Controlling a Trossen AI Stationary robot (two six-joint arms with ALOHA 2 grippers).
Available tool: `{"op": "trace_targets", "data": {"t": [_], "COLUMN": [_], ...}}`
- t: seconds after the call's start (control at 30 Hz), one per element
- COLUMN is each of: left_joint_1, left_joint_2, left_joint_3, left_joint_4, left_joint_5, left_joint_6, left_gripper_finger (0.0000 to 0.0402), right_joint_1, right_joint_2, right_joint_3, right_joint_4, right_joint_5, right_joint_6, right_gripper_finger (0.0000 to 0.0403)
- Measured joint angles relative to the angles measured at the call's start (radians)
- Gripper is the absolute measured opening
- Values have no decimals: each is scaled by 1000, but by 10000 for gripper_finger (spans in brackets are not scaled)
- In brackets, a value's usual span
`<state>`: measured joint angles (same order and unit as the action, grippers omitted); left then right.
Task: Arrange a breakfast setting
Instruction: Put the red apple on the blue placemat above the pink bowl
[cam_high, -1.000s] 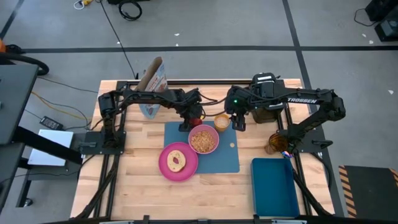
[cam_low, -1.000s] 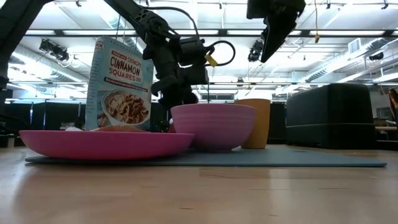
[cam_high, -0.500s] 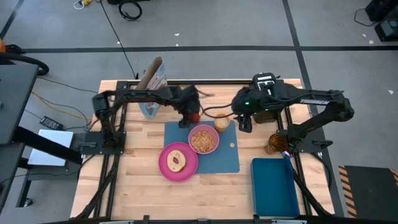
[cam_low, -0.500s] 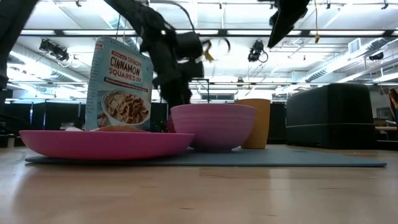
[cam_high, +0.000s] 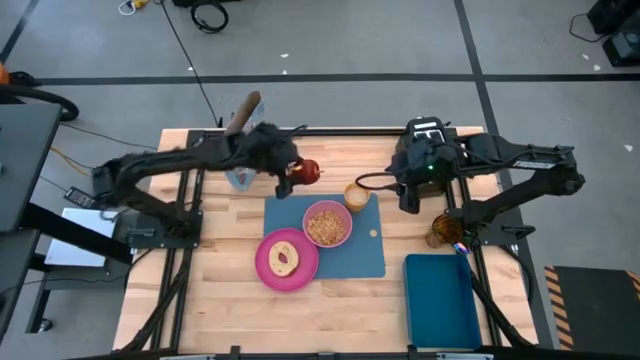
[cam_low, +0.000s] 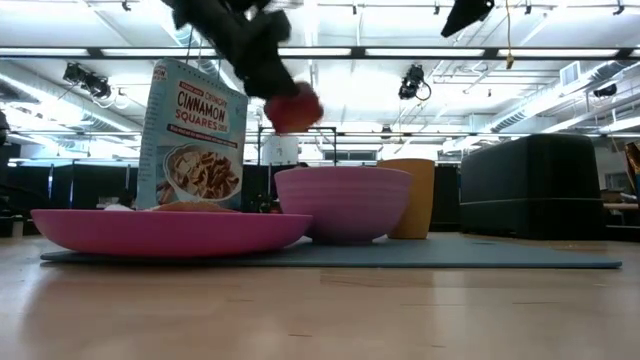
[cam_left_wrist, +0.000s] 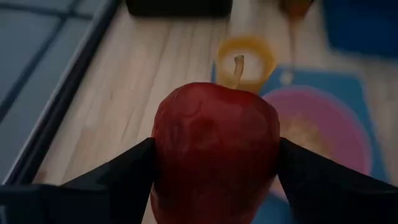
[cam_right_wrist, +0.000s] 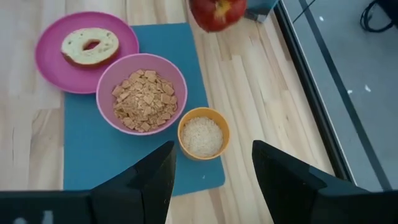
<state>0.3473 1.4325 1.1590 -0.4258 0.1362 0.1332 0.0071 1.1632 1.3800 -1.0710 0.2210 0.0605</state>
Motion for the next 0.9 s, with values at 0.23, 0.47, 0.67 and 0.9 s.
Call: {"op": "trace_targets", "data": {"t": [0.23, 0.47, 0.67, 0.9], "left_joint_1": [-187, -412, -513, -543], "left_joint_2": [-250, -448, -526, -523], "left_joint_3": [-256, -545, -784, -1055], "left_joint_4": [318, 602, 880, 1285], "left_joint_5": [-258, -567, -702, -726], "left_joint_6": [-178, -232, -261, -277], "left_gripper_finger": [303, 303, 303, 303], "right_joint_1": [47, 79, 85, 85], "right_joint_2": [-5, 4, 14, 18], "right_joint_3": [0, -16, -51, -100], "right_joint_4": [2, 61, 109, 188], "right_joint_5": [14, 14, -4, -10], "right_joint_6": [-1, 0, 37, 79], "right_gripper_finger": [220, 220, 220, 220]}}
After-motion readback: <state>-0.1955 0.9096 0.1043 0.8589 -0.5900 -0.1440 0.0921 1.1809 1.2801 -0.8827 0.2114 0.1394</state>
